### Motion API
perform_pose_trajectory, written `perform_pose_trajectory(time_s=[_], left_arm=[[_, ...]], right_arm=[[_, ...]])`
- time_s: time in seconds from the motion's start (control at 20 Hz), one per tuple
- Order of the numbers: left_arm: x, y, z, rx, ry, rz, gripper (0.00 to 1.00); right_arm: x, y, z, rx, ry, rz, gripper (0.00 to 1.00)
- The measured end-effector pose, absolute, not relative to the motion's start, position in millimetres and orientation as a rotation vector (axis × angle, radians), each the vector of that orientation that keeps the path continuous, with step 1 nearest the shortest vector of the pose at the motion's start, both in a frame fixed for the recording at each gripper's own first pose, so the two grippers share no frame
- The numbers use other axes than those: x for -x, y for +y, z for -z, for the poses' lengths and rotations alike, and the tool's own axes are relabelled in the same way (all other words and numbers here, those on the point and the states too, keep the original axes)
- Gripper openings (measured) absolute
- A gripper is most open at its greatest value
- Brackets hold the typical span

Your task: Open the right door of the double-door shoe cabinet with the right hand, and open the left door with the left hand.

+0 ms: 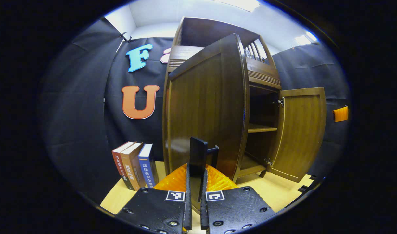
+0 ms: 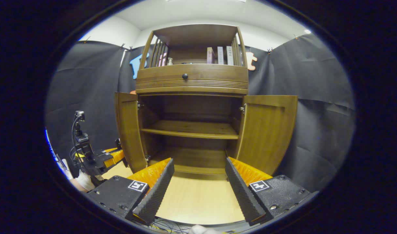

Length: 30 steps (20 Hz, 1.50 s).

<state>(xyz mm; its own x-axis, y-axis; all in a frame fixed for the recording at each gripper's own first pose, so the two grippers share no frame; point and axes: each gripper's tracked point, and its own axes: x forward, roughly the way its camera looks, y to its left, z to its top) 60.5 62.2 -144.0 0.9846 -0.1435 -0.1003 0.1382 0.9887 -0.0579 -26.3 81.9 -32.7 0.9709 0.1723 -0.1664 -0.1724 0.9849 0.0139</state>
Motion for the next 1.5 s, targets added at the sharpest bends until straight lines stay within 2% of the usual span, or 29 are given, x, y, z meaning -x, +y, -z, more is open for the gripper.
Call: perform_pose_trajectory(time_s=[0.2,0.45,0.7,1.15,1.2,1.25,1.3,1.45,1.5], left_arm=[[-54,94,145,0.036,0.103,0.093,0.01],[-50,119,146,0.058,0.109,0.113,0.01],[-51,154,147,0.052,0.102,0.072,0.00],[-54,170,148,0.024,0.091,0.137,0.00],[-56,174,149,0.035,0.092,0.153,0.07],[-56,176,149,0.050,0.095,0.170,0.07],[-55,179,149,0.060,0.097,0.187,0.00],[-55,184,150,0.065,0.122,0.207,0.04],[-52,184,150,0.064,0.129,0.201,0.17]], right_arm=[[25,92,38,-0.007,0.175,-0.205,0.98],[23,99,40,-0.006,0.184,-0.225,0.99],[20,103,39,-0.006,0.179,-0.240,0.99],[18,91,37,-0.011,0.179,-0.234,0.99],[18,89,37,-0.012,0.180,-0.232,0.99],[19,87,37,-0.012,0.181,-0.231,0.99],[18,86,37,-0.011,0.182,-0.231,0.99],[16,84,37,-0.010,0.184,-0.235,0.99],[16,85,38,-0.011,0.184,-0.239,0.99]])
